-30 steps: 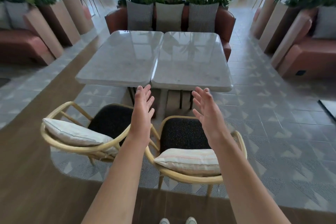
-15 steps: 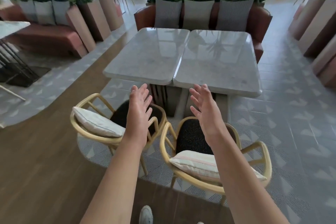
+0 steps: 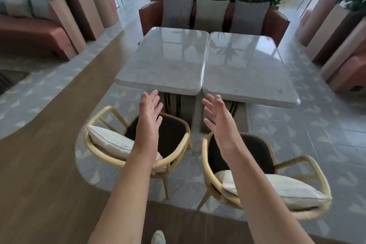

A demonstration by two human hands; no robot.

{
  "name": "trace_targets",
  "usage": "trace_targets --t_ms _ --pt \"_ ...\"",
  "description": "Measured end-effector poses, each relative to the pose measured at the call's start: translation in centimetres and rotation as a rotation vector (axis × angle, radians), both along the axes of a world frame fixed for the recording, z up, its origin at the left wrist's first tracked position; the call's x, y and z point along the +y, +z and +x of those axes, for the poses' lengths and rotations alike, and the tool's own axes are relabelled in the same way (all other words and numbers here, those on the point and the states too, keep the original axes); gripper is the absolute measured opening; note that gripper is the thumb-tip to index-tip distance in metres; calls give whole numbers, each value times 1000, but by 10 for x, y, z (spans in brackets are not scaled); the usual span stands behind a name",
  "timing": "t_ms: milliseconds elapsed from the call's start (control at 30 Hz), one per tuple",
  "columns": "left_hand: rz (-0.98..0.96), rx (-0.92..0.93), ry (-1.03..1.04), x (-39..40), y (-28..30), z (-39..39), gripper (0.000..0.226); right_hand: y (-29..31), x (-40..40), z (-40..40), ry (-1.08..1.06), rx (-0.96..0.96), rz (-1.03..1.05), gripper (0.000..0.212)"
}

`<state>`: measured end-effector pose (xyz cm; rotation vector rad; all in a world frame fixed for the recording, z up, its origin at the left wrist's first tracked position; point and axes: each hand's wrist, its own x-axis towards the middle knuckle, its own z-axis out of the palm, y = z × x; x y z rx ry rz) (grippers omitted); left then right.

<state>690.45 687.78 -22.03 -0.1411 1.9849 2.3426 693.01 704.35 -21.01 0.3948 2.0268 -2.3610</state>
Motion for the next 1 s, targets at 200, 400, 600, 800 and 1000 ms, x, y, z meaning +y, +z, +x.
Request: trace_targets --t_ms 200,400,600,800,1000 --pt "-87 -5 -75 -77 -2 -39 74 -5 -94 -32 -24 27 175 82" --pt "-18 -21 -136 -97 -1 -61 63 1 -114 -47 -83 50 160 84" --pt "-17 -12 -142 -96 8 -78 63 5 -109 -65 -100 67 116 58" --pt "-83 23 -74 -113 17 -85 65 3 -123 -90 -49 74 -7 61" --pt "-62 -20 -74 -123 0 -88 70 -8 -146 -100 -20 28 -75 51"
